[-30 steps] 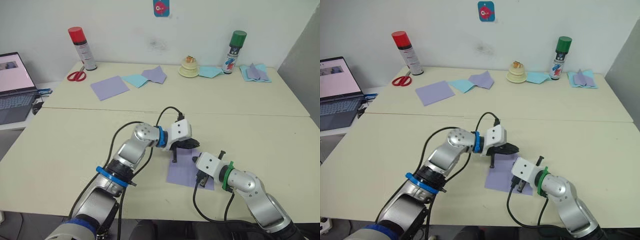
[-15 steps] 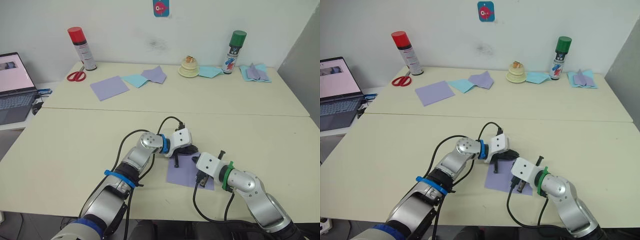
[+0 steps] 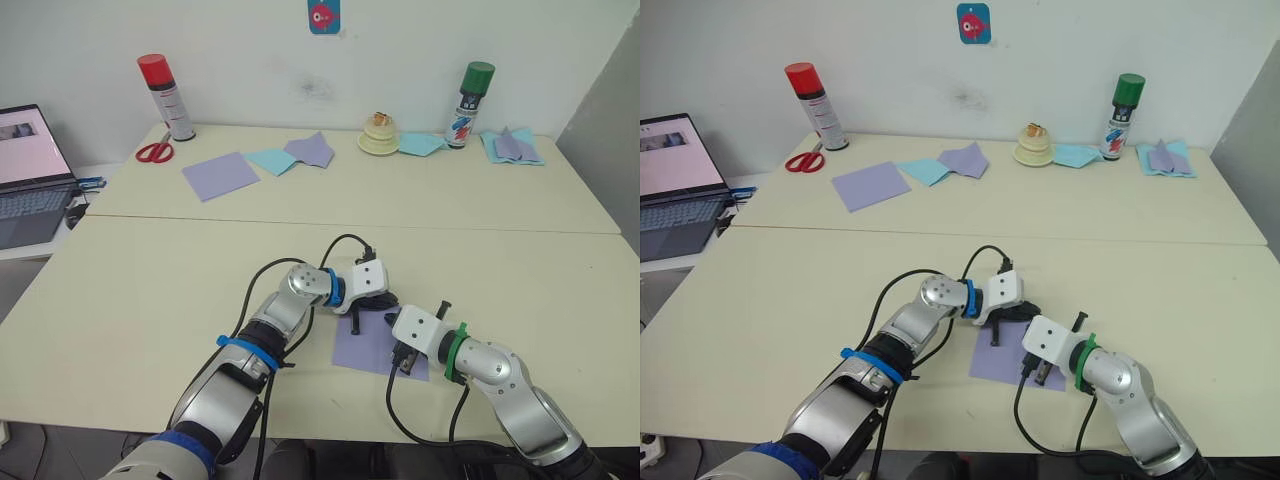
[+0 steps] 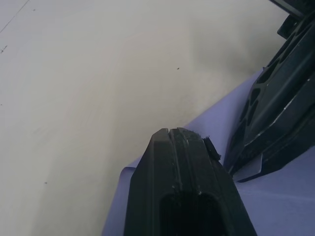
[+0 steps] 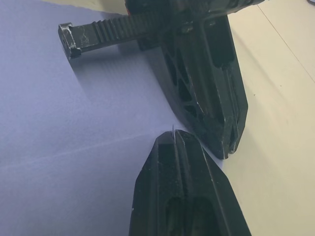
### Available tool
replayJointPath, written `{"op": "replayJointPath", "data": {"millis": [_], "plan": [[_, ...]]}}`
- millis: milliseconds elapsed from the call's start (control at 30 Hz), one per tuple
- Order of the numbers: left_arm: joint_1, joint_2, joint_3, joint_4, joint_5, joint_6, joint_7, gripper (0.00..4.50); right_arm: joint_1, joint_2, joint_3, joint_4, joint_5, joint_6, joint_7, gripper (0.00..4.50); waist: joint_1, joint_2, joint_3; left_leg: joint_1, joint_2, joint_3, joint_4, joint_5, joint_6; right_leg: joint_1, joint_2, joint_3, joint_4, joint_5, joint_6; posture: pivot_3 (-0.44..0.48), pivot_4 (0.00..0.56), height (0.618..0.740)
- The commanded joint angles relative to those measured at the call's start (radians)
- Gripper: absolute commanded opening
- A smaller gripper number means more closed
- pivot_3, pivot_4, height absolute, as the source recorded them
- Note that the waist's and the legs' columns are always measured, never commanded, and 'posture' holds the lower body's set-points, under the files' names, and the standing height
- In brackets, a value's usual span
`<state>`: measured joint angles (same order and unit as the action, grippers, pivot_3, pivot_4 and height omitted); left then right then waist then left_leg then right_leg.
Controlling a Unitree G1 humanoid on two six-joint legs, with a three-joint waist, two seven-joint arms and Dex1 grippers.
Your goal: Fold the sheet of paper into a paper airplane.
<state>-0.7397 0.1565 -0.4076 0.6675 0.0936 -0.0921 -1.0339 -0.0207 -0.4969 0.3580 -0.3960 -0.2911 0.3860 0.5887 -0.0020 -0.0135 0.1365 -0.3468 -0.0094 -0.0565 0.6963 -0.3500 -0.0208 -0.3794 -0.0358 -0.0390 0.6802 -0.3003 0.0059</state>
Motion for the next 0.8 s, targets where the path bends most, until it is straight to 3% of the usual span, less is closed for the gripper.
{"op": "replayJointPath", "data": {"millis": [33, 133, 300, 533, 700, 800], "plan": [[-0.001, -0.004, -0.027, 0.019, 0.036, 0.021, 0.002, 0.0, 0.04, -0.009, 0.047, 0.053, 0.002, 0.034, 0.034, 0.04, 0.0, 0.0, 0.0, 0.0, 0.0, 0.0, 0.0, 0.0, 0.0, 0.0, 0.0, 0.0, 0.0, 0.0, 0.0, 0.0, 0.15, 0.717], [0.001, -0.007, -0.026, 0.023, 0.042, 0.021, 0.003, 0.0, 0.049, 0.0, 0.025, 0.041, 0.028, 0.043, 0.035, 0.2, 0.0, -0.001, -0.001, 0.0, 0.0, 0.0, 0.0, 0.0, 0.0, 0.0, 0.0, 0.0, 0.0, 0.0, 0.0, 0.0, 0.15, 0.717], [0.006, -0.007, -0.027, 0.028, 0.047, 0.017, 0.004, 0.0, 0.071, -0.014, -0.013, -0.011, 0.06, 0.028, 0.045, 1.54, 0.0, -0.001, -0.001, 0.0, 0.0, 0.0, 0.0, 0.0, 0.0, 0.0, 0.0, 0.0, 0.0, 0.0, 0.0, 0.0, 0.15, 0.717], [0.012, -0.005, -0.03, 0.031, 0.05, 0.014, 0.004, 0.0, 0.165, -0.082, -0.128, -0.204, 0.206, 0.032, 0.121, 1.54, 0.001, -0.002, -0.001, 0.0, 0.0, -0.001, 0.0, 0.0, 0.0, 0.0, 0.0, 0.0, -0.001, -0.001, 0.001, 0.0, 0.15, 0.717], [0.011, -0.003, -0.033, 0.036, 0.052, 0.007, 0.003, 0.0, 0.179, -0.068, -0.304, -0.312, 0.407, 0.11, 0.144, 1.54, 0.001, -0.002, 0.0, 0.0, 0.0, -0.001, 0.0, -0.002, 0.004, 0.0, 0.0, 0.0, 0.0, -0.001, 0.001, 0.0, 0.15, 0.717], [0.01, -0.003, -0.037, 0.041, 0.054, 0.002, 0.001, 0.0, 0.147, -0.036, -0.348, -0.304, 0.478, 0.185, 0.12, 0.89, 0.001, -0.002, 0.0, 0.0, 0.0, -0.001, 0.0, -0.002, 0.004, 0.0, 0.0, 0.0, 0.0, -0.001, 0.001, 0.0, 0.15, 0.717]]}}
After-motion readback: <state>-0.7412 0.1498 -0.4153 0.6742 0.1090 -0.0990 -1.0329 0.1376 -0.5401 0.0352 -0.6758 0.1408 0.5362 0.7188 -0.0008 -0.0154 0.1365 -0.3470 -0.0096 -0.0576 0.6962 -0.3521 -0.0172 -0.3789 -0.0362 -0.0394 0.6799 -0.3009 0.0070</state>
